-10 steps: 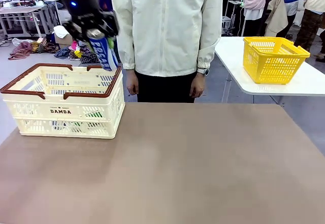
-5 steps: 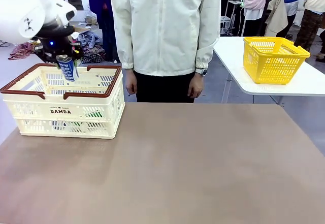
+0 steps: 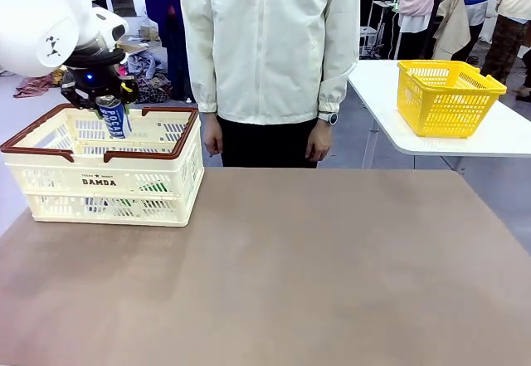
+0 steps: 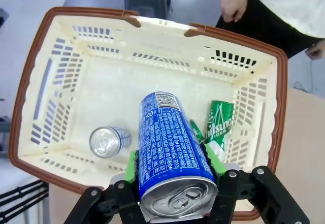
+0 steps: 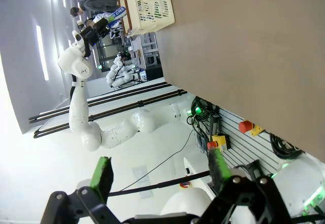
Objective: Place the drinks into the Shopping basket.
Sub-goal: Pick up one drink and place it into the Shopping basket.
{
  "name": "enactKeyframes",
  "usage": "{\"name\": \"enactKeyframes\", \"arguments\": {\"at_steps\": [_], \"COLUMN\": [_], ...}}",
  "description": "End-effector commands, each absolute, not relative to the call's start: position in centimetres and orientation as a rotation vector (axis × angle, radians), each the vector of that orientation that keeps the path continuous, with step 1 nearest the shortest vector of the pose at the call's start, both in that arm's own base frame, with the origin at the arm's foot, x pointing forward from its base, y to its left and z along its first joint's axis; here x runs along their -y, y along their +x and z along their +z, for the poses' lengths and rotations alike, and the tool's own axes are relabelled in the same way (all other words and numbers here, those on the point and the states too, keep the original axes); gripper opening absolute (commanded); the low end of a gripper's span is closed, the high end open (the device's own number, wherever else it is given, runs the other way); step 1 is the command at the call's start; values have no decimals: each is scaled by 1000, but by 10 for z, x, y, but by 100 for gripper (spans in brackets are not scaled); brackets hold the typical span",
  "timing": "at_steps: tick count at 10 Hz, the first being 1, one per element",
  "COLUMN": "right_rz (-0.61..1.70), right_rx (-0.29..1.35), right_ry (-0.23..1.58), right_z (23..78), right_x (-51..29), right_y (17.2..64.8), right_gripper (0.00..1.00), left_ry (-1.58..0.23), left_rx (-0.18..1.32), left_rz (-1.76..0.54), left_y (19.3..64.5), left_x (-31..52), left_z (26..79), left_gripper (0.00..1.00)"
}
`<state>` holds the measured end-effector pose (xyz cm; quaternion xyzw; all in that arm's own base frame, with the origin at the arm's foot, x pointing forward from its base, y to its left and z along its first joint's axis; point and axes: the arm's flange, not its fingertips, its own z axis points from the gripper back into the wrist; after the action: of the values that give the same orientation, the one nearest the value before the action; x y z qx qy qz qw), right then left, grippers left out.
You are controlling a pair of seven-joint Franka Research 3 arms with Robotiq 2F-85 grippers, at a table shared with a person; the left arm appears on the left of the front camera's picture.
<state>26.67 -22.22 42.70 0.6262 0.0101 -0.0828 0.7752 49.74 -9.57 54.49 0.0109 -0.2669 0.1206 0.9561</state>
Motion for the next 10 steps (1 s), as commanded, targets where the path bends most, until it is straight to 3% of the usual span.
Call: {"name": "enactKeyframes", "arguments": {"at_steps": [1,4,7,10], "right_rz": [-186,-186,-186,-186], "right_rx": [-30,-30,-30,-30], "right_ry": [1357,1357,1357,1357], "right_z": [430,430,430,430], "right_x": [222,222,222,222], "right_y": [265,265,265,265], "right_gripper": [100,100,100,100], "left_ry": [38,22,42,-3], "left_rx": [558,547,315,307], "left_rz": [229,242,114,96], "left_y": [494,496,543,573], "left_x": [92,96,83,61], "left_z": [551,547,545,523], "left_gripper": [0,0,0,0]}}
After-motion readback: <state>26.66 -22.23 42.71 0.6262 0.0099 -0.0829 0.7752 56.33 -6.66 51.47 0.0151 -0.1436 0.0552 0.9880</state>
